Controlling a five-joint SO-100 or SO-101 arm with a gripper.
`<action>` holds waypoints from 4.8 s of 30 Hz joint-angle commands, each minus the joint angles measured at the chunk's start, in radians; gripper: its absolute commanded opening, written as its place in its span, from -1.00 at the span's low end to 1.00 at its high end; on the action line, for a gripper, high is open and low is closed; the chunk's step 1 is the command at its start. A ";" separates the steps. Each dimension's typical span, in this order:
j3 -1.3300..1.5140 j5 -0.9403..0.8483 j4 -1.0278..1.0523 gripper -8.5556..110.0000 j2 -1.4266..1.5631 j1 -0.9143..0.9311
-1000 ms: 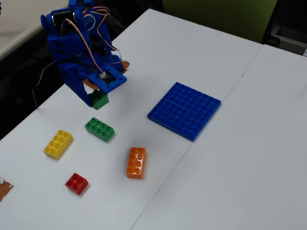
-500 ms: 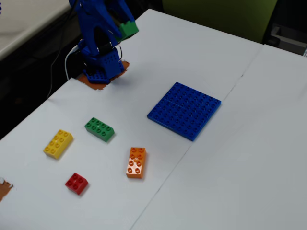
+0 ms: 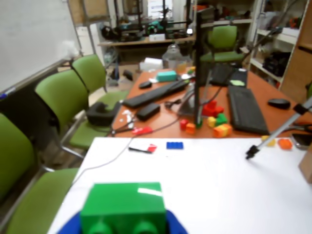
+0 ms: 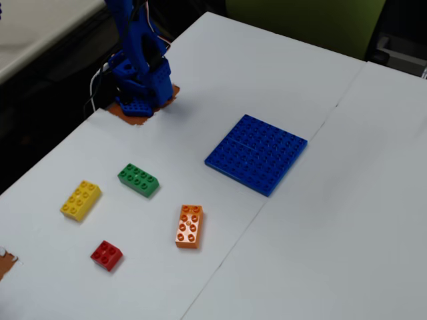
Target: Pick up the 2x2 green block and go up the 8x8 blue block.
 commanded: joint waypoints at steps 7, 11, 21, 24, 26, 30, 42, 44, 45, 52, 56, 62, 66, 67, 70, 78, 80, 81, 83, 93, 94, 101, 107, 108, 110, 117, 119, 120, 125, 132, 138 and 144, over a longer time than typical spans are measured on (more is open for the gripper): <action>-0.032 0.095 0.025 -0.84 -0.253 -0.005; -0.031 -0.025 0.213 -0.84 -0.298 0.038; 0.130 -0.305 0.291 -0.84 -0.367 0.178; 0.130 -0.351 0.291 -0.84 -0.426 0.199; 0.130 -0.362 0.290 -0.84 -0.465 0.201; 0.152 -0.359 0.295 -0.84 -0.497 0.192; 0.249 -0.316 0.298 -0.84 -0.471 0.121; 0.265 -0.305 0.298 -0.84 -0.456 0.098; 0.272 -0.302 0.298 -0.84 -0.448 0.087; 0.333 -0.284 0.288 -0.84 -0.408 0.014; 0.436 -0.278 0.249 -0.84 -0.362 0.008; 0.451 -0.290 0.207 -0.84 -0.370 0.078; 0.457 -0.293 0.158 -0.84 -0.374 0.114; 0.465 -0.293 0.138 -0.84 -0.373 0.121; 0.476 -0.278 0.087 -0.84 -0.370 0.147; 0.500 -0.247 0.158 -0.84 -0.370 0.175; 0.500 -0.247 0.179 -0.84 -0.367 0.176; 0.500 -0.244 0.183 -0.84 -0.367 0.178; 0.500 -0.241 0.186 -0.84 -0.362 0.183; 0.495 -0.192 0.167 -0.84 -0.367 0.190; 0.489 -0.184 0.167 -0.84 -0.368 0.190; 0.489 -0.164 0.161 -0.84 -0.373 0.187; 0.500 -0.160 0.160 -0.84 -0.373 0.186; 0.500 -0.160 0.160 -0.84 -0.373 0.186; 0.500 -0.161 0.160 -0.84 -0.373 0.186; 0.500 -0.172 0.164 -0.84 -0.376 0.187; 0.500 -0.170 0.163 -0.84 -0.376 0.187; 0.500 -0.172 0.163 -0.84 -0.376 0.187; 0.500 -0.167 0.164 -0.84 -0.376 0.187; 0.500 -0.167 0.161 -0.84 -0.376 0.189; 0.500 -0.167 0.161 -0.84 -0.376 0.190; 0.500 -0.175 0.161 -0.84 -0.377 0.193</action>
